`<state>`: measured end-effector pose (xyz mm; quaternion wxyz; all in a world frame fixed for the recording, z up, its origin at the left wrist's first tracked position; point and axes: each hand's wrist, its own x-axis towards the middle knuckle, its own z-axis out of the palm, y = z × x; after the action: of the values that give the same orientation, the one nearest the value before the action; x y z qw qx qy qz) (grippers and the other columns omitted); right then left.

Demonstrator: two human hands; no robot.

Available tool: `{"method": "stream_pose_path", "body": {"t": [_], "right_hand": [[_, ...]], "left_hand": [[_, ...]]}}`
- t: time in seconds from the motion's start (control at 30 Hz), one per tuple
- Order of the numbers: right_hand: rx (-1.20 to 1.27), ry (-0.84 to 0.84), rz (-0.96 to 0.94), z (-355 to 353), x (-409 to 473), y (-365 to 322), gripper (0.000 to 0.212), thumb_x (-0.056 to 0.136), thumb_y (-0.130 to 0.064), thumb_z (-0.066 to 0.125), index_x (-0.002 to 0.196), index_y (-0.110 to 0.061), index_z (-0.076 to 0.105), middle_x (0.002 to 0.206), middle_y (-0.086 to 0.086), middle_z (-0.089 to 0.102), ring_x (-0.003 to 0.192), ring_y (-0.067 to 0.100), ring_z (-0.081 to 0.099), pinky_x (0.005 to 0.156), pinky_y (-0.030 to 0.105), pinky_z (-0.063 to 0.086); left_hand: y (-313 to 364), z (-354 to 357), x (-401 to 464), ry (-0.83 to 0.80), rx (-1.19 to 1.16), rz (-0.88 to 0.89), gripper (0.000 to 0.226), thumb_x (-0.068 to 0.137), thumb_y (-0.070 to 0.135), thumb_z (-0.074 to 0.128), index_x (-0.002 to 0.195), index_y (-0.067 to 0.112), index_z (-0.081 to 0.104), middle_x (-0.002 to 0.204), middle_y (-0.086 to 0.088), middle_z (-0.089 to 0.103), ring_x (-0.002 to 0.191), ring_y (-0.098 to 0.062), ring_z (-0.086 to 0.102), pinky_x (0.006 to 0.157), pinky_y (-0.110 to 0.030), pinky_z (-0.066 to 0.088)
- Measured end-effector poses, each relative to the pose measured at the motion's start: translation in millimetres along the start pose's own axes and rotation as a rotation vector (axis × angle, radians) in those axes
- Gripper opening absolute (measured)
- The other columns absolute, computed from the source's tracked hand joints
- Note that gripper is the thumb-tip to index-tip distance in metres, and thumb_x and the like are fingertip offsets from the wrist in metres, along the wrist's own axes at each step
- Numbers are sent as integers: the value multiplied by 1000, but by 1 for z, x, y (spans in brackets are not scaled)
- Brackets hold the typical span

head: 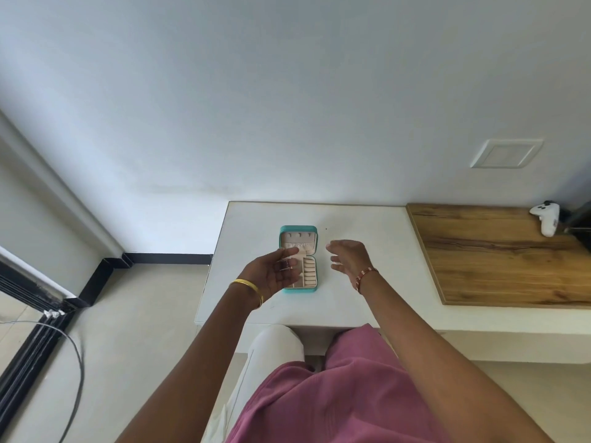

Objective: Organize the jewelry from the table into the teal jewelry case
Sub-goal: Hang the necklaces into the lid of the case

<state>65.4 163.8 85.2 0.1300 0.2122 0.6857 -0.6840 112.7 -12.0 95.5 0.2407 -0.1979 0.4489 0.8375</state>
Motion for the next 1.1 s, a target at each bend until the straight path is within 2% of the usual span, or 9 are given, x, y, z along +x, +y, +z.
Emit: {"method": "stream_pose_path", "body": {"t": [0.13, 0.27, 0.33, 0.43, 0.53, 0.67, 0.87, 0.97, 1.1], "right_hand": [[85, -321, -9, 19, -8, 1, 18, 93, -21, 49, 96, -9, 62, 87, 5, 62, 79, 17, 56, 73, 29, 45], [285, -508, 149, 33, -17, 6, 36, 97, -39, 36, 93, -11, 59, 54, -3, 58, 47, 10, 52, 50, 21, 46], [356, -550, 185, 34, -19, 13, 35, 97, -40, 33, 92, -15, 57, 49, -7, 55, 44, 7, 52, 57, 24, 47], [328, -592, 206, 32, -19, 21, 36, 96, -43, 34, 91, -16, 57, 61, -3, 60, 57, 12, 60, 78, 35, 46], [245, -641, 212, 25, -19, 24, 36, 97, -38, 34, 86, -13, 57, 59, 0, 62, 56, 16, 63, 77, 38, 49], [80, -697, 159, 9, -21, 24, 29, 96, -24, 40, 84, -7, 60, 47, -2, 54, 44, 8, 52, 70, 33, 53], [-29, -604, 120, -22, -9, 26, 24, 93, -13, 48, 76, -4, 62, 42, -2, 44, 40, 8, 43, 59, 29, 56], [83, -478, 164, -36, -1, 27, 26, 90, -17, 53, 66, -8, 58, 41, -2, 43, 39, 9, 43, 58, 29, 55], [281, -348, 184, -52, 7, 27, 34, 92, -19, 50, 58, -11, 51, 42, -1, 47, 41, 11, 50, 60, 30, 56]], "left_hand": [[3, 12, 0, -75, 57, -45, 27, 95, 19, 37, 102, 6, 60, 64, -6, 69, 56, -18, 67, 62, -28, 57], [9, 15, 1, -107, 92, -44, 32, 93, 16, 38, 92, 5, 68, 66, -8, 71, 56, -18, 68, 59, -27, 58], [13, 14, 2, -132, 96, -37, 40, 93, 15, 37, 81, 7, 74, 68, -8, 72, 57, -18, 68, 59, -26, 58], [16, 10, 1, -146, 75, -29, 40, 93, 15, 35, 83, 4, 73, 69, -9, 71, 58, -19, 68, 58, -27, 58], [16, 6, 1, -125, 55, -3, 43, 93, 15, 37, 76, 7, 75, 67, -6, 70, 59, -17, 68, 61, -26, 58], [15, -1, 4, -26, -48, 58, 34, 92, 11, 44, 77, 4, 74, 70, -8, 70, 63, -20, 69, 66, -31, 59], [17, -10, 5, 100, -180, 109, 22, 93, 11, 45, 87, 3, 65, 61, -4, 67, 57, -18, 68, 59, -31, 59], [19, -20, 5, 165, -272, 143, 31, 94, 11, 45, 75, 5, 69, 58, -4, 66, 55, -18, 68, 55, -31, 59], [18, -28, 3, 225, -313, 153, 21, 93, 9, 44, 80, 6, 59, 51, -2, 63, 50, -17, 66, 57, -32, 58]]}}
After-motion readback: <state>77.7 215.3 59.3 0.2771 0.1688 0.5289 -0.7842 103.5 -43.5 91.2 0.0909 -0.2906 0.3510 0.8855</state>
